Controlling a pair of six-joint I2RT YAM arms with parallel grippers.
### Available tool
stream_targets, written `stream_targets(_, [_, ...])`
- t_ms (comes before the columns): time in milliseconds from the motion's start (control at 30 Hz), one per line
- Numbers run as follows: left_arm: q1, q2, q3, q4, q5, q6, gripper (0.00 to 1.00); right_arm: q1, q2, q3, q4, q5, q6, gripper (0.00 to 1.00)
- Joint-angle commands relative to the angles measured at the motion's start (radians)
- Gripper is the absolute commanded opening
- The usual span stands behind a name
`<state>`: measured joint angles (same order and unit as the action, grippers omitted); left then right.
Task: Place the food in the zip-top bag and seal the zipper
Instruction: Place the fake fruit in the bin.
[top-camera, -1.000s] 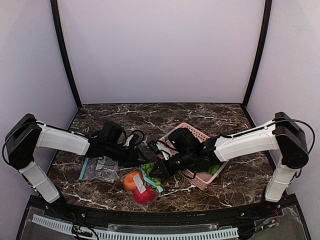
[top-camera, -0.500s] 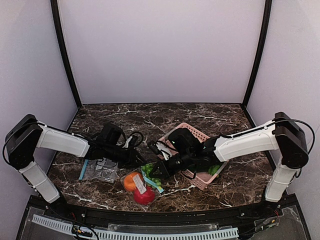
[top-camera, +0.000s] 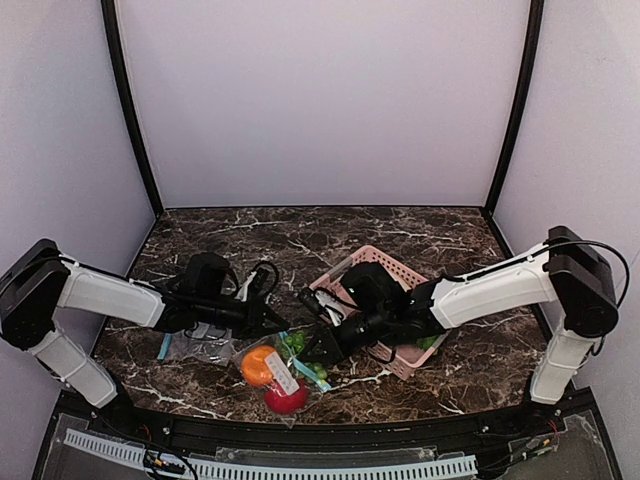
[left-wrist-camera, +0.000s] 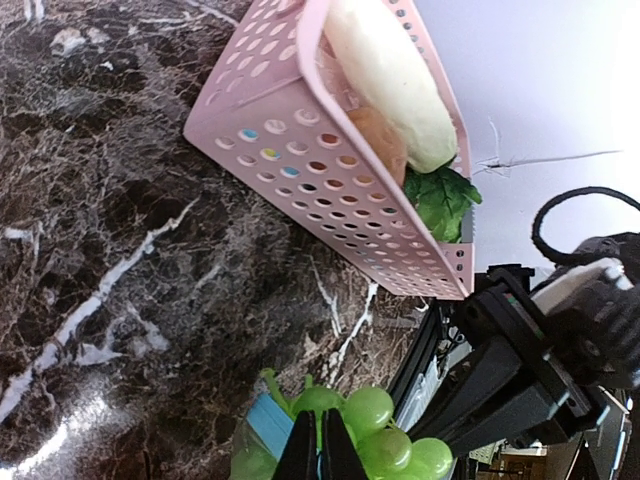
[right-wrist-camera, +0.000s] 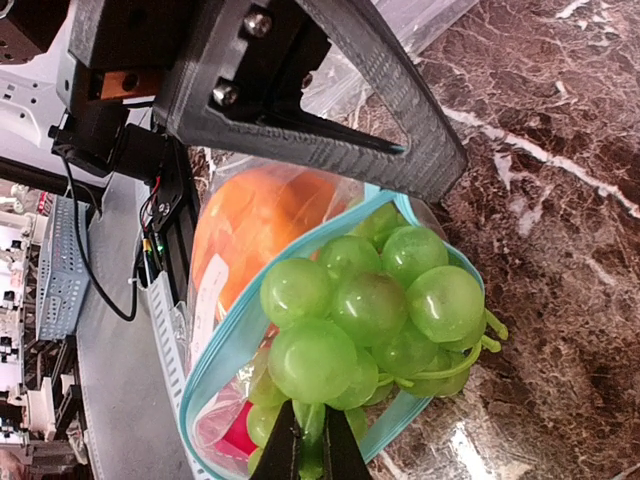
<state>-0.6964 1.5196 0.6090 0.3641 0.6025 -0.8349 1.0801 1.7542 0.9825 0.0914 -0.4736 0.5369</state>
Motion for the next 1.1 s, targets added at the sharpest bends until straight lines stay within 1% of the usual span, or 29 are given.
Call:
stream_targets(0, [0.003, -0.085, -0.040, 0.134, 0.040, -0.008, 0.01, 0.010, -0.040, -0.047, 0.090, -0.097, 0.010, 0.00])
stream_targets(100, [0.002, -0.105, -0.050, 0.167, 0.058, -0.013, 0.01, 0.012, -0.056, -0.070, 0.134, -0.137, 0.013, 0.00])
stream_targets(300, [-0.001, -0.127, -0.063, 0.282, 0.131, -0.038, 0.01, 0.013, -0.097, -0.097, 0.193, -0.149, 0.019, 0.00])
stream_targets(500, [-0.040, -0.132, -0.025, 0.282, 0.184, -0.009, 0.01, 0.013, -0.126, -0.091, 0.195, -0.101, 0.017, 0.00])
stream_targets(733, [-0.093, -0.130, 0.015, 0.302, 0.198, 0.009, 0.01, 0.014, -0.132, -0.072, 0.208, -0.124, 0.010, 0.00])
stream_targets(933, [-0.120, -0.107, 0.026, 0.381, 0.191, -0.024, 0.01, 0.014, -0.155, -0.075, 0.159, -0.045, -0.003, 0.00])
stream_targets(1067, [-0.143, -0.083, 0.038, 0.404, 0.187, -0.036, 0.01, 0.012, -0.192, -0.096, 0.171, 0.003, 0.007, 0.00])
